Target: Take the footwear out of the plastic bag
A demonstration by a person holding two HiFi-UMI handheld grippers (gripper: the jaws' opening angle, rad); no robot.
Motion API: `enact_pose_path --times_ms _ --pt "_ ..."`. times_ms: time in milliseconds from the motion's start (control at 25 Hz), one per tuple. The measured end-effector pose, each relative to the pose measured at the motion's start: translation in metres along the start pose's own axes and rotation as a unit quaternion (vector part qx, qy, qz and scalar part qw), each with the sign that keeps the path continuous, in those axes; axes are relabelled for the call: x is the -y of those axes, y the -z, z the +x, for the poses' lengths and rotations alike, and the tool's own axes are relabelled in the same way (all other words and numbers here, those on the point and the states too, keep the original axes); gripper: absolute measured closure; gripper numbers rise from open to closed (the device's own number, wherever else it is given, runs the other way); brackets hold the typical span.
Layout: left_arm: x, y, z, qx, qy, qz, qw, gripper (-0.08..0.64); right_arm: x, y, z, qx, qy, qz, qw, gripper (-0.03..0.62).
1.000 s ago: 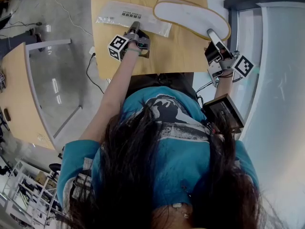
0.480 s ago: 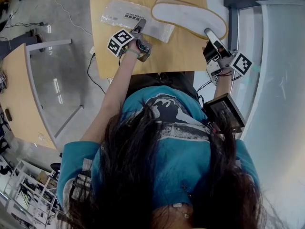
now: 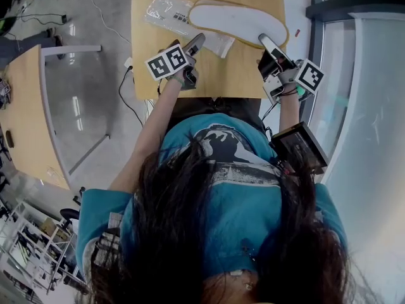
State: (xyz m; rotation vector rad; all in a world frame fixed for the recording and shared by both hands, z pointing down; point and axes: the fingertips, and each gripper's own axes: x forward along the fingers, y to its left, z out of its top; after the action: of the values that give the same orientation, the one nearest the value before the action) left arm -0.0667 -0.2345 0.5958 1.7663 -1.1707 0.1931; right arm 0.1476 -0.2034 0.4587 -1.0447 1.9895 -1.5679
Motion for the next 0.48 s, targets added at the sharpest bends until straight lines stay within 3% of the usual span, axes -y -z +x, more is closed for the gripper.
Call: enact_pose_path --times_ms 160,480 --pt "-0.013 0.007 -0.02 -0.006 0.002 0.018 0.9998 0.098 0.001 0.023 0.029 -0.031 -0.02 0.016 0.999 0.505" --pt "-0.029 0.007 -0.046 0.012 0.004 -0.016 0.9998 0.104 0.03 0.069 0.085 -0.109 -0.013 0.065 0.992 0.505"
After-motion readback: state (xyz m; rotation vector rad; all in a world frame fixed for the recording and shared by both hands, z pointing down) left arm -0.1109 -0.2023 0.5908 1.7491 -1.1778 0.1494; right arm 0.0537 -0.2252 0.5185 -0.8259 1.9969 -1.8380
